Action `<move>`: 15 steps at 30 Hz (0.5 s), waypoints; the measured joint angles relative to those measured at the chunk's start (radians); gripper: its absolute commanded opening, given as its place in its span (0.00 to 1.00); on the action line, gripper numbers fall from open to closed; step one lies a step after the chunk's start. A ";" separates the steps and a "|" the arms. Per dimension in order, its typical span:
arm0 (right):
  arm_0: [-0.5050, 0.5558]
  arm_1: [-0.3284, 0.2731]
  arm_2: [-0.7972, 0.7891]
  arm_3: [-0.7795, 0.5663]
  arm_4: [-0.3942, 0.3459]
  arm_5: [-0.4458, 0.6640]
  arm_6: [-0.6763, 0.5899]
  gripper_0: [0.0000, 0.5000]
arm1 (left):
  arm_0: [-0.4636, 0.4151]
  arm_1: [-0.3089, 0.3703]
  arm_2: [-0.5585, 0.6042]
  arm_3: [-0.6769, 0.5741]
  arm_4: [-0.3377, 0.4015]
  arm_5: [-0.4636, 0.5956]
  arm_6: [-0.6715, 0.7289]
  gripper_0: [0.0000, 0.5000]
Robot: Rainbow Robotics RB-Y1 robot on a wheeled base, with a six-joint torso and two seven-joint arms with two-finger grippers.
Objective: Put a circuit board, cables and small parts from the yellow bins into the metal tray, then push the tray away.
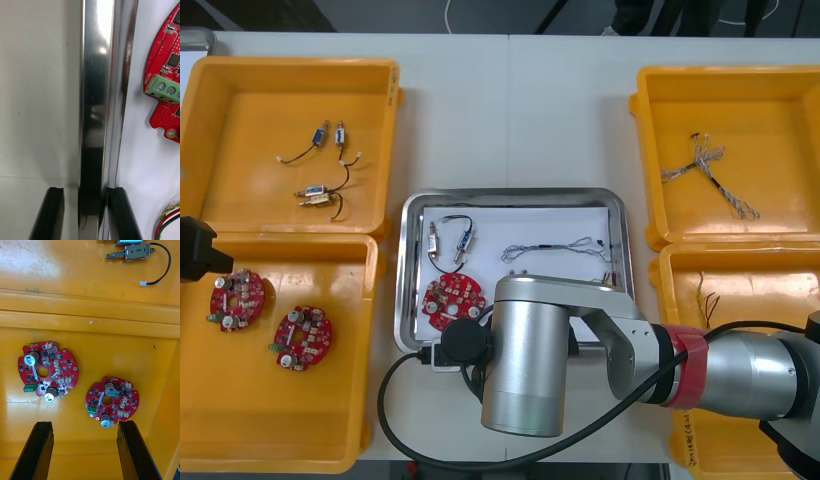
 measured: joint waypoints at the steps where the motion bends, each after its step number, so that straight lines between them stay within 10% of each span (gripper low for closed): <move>1: 0.000 0.000 0.000 -0.001 0.000 0.002 0.000 0.00 | 0.000 0.000 0.000 0.000 0.000 0.000 0.000 1.00; 15: -0.016 0.000 0.000 -0.007 0.017 -0.009 -0.002 0.00 | 0.000 0.000 0.000 0.000 0.000 0.000 0.000 1.00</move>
